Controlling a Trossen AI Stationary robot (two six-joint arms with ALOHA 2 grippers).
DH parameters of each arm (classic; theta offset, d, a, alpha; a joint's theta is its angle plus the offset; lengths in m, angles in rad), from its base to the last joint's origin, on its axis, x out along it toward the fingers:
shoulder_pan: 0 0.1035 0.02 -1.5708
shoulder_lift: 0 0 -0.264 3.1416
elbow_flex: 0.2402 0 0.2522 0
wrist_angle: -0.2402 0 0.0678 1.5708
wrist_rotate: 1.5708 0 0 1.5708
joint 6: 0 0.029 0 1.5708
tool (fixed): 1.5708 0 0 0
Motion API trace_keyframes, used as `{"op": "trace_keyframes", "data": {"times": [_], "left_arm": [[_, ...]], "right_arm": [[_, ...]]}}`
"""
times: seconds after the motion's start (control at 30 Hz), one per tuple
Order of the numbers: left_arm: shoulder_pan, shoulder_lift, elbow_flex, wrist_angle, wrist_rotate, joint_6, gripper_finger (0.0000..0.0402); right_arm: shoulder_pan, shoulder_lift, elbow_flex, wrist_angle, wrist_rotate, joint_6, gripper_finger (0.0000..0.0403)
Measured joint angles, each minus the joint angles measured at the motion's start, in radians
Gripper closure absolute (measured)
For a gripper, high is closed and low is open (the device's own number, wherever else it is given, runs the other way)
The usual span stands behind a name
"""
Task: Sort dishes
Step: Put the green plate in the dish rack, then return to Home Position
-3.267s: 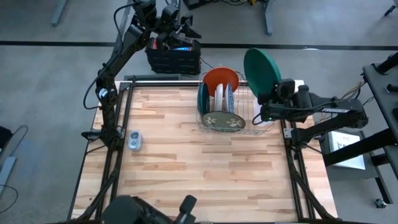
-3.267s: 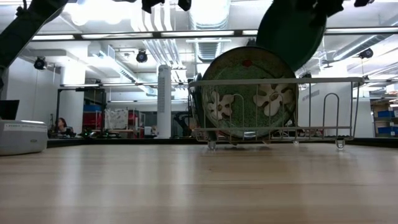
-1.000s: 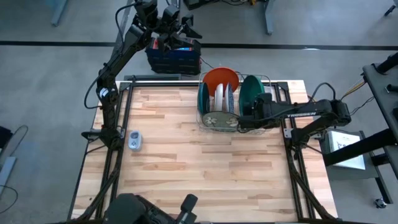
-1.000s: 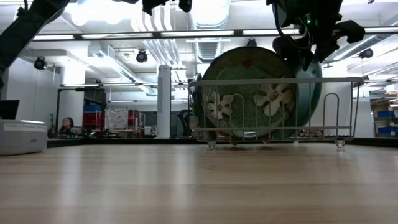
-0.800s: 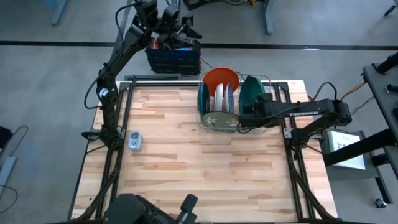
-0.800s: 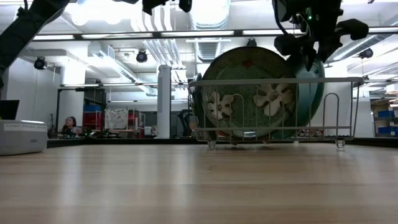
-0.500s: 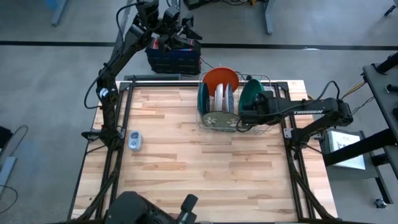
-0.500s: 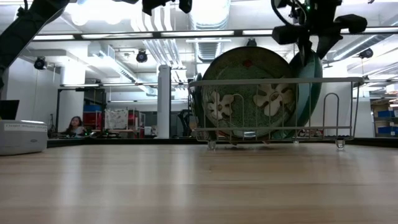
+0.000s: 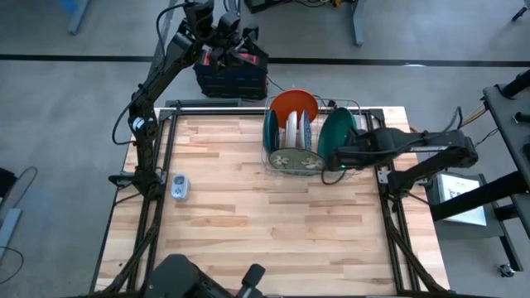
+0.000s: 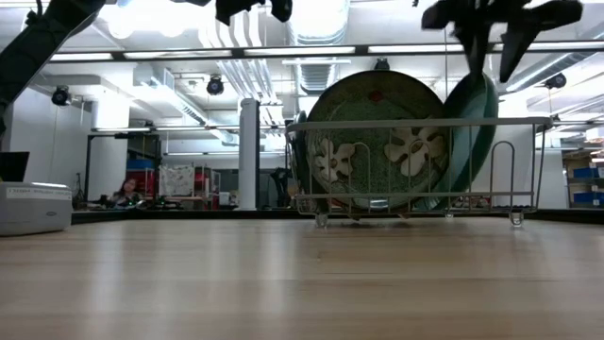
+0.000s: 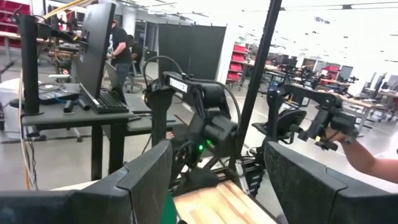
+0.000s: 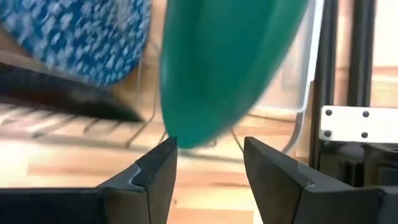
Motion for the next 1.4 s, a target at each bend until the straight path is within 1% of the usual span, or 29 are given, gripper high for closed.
{"op": "trace_keyframes", "data": {"times": [0.2,0.33,0.4,0.5,0.63,0.7,0.8,0.87,1.0,1.13,1.23,1.33,1.4], "left_arm": [[-0.007,0.0,0.0,-0.01,0.0,0.016,0.0154],[-0.014,0.0,0.0,-0.041,-0.002,0.02,0.0154],[-0.023,0.0,0.0,-0.081,-0.002,0.049,0.0154],[-0.058,-0.002,0.0,-0.163,-0.021,0.148,0.0154],[-0.149,-0.014,0.0,-0.219,-0.139,0.249,0.0154],[-0.197,-0.017,0.001,-0.223,-0.161,0.281,0.0154],[-0.266,-0.018,0.0,-0.224,-0.17,0.313,0.0154],[-0.306,-0.018,0.0,-0.234,-0.192,0.336,0.0154],[-0.374,-0.02,0.002,-0.293,-0.3,0.387,0.0154],[-0.449,-0.043,0.002,-0.423,-0.441,0.469,0.0154],[-0.538,-0.07,-0.003,-0.45,-0.588,0.496,0.0154],[-0.64,-0.082,-0.005,-0.426,-0.754,0.498,0.0154],[-0.707,-0.086,-0.006,-0.414,-0.839,0.498,0.0154]], "right_arm": [[0.067,-0.103,0.0,-0.001,0.024,-0.064,0.0255],[0.15,-0.174,0.0,0.0,0.018,-0.181,0.0269],[0.198,-0.214,0.0,-0.001,0.042,-0.214,0.0276],[0.291,-0.273,0.0,-0.001,0.149,-0.297,0.0287],[0.419,-0.338,0.0,0.007,0.383,-0.41,0.0301],[0.47,-0.357,0.0,0.027,0.486,-0.46,0.0307],[0.523,-0.364,-0.005,0.095,0.584,-0.592,0.0314],[0.54,-0.363,-0.018,0.181,0.609,-0.711,0.0317],[0.559,-0.364,-0.076,0.427,0.614,-0.994,0.0327],[0.581,-0.389,-0.161,0.679,0.592,-1.25,0.0341],[0.582,-0.439,-0.243,0.858,0.504,-1.4,0.0353],[0.581,-0.503,-0.338,1.082,0.361,-1.568,0.0365],[0.581,-0.538,-0.405,1.247,0.245,-1.675,0.0372]]}}
